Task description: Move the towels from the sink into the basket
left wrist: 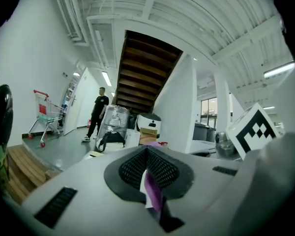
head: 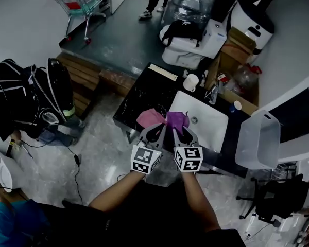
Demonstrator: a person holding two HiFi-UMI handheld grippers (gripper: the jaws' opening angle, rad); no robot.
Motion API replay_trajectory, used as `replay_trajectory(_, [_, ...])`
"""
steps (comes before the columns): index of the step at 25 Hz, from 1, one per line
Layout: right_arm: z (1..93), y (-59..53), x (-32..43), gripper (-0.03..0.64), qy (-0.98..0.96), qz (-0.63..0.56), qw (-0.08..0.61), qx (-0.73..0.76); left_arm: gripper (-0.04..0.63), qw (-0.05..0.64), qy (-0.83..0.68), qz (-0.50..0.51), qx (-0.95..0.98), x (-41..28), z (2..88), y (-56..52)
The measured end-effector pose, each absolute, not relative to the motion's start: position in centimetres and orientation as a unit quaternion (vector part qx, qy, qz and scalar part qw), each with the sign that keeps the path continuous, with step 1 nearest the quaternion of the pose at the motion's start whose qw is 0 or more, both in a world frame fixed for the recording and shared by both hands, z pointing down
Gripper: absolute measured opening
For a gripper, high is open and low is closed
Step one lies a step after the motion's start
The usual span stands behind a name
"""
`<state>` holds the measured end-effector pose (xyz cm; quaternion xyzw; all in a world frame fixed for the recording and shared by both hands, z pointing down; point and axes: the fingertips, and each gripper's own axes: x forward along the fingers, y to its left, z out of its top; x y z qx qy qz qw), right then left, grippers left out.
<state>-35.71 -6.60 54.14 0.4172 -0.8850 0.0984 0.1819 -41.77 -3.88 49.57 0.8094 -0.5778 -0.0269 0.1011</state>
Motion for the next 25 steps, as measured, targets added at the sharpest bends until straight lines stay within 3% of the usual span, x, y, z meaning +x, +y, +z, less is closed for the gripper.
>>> replay_trajectory(11, [51.5,-7.0,-23.5,0.127,-0.851,0.107,0.137,0.496,0.003,0.068,-0.565,-0.024,0.822,-32.2,46.3,-6.3])
replay_trajectory(25, [49.2,-5.4,-3.4,0.127,-0.838,0.116,0.104,0.523,0.003,0.054,-0.515,-0.002,0.856,-10.5,45.9,-4.6])
